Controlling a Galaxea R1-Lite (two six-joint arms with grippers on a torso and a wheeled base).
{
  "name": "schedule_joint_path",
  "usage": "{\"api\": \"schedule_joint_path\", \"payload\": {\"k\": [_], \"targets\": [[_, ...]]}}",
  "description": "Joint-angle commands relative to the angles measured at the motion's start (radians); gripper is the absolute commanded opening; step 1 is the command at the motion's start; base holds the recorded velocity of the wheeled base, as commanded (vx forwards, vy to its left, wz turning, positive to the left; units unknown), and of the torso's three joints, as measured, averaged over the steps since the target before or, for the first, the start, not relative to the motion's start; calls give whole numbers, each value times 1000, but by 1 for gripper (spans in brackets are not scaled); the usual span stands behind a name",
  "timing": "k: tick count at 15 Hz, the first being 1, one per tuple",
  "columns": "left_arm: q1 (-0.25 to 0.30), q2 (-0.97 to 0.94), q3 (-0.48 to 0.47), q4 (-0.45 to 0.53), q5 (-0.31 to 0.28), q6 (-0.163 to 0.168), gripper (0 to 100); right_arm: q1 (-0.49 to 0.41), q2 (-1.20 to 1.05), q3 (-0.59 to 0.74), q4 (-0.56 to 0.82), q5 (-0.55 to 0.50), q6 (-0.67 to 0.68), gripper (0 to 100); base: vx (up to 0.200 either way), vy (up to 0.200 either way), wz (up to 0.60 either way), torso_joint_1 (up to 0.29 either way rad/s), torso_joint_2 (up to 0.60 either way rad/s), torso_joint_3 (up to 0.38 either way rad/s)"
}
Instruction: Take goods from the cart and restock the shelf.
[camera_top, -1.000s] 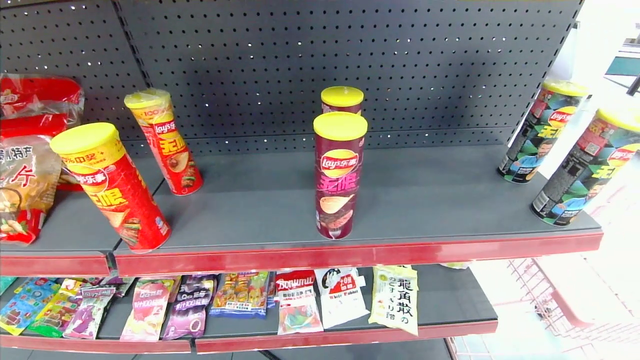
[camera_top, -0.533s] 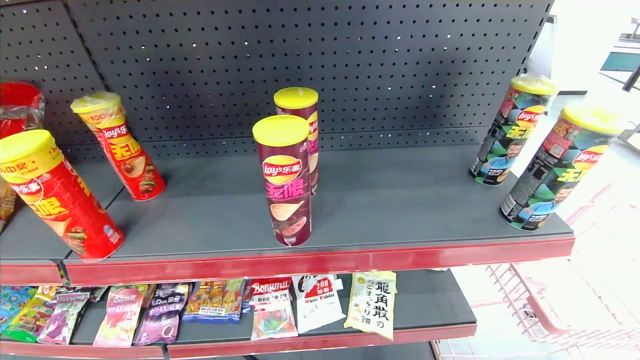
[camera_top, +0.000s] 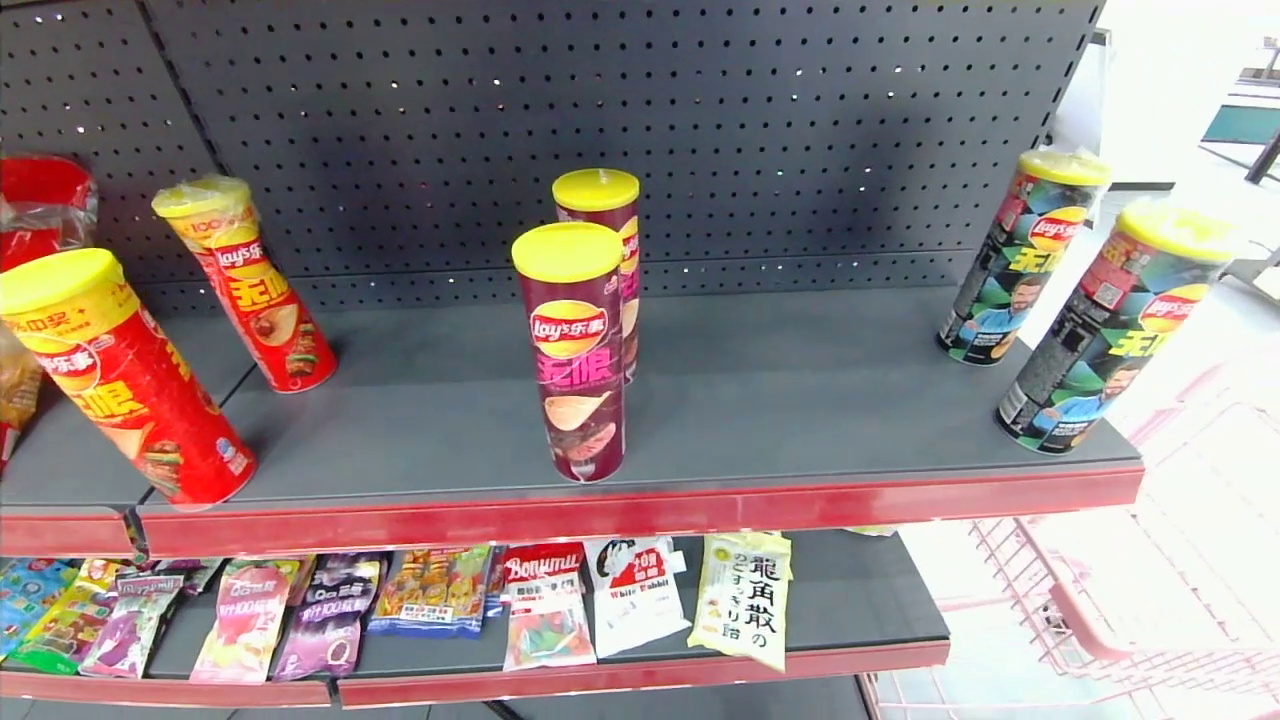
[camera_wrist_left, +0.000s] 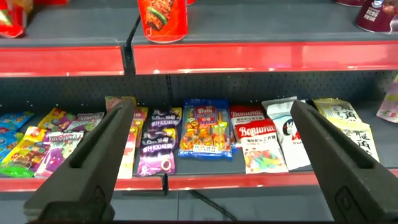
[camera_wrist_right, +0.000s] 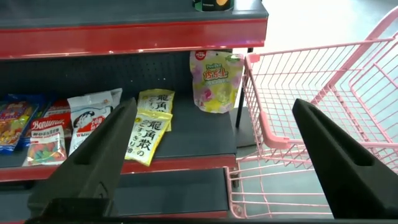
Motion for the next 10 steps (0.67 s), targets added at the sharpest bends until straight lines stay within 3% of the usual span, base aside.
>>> {"api": "schedule_joint_path", "payload": {"k": [1,4,10], "targets": [[0,0,0,0,0,0,100,0,0,0,-1,0,-2,100,0,0,0,-281,80,-168],[0,0,0,0,0,0,100,0,0,0,-1,0,-2,100,0,0,0,-212,58,-136],[0,0,0,0,0,0,100,0,0,0,-1,0,-2,100,0,0,0,-12,5,-8]]}}
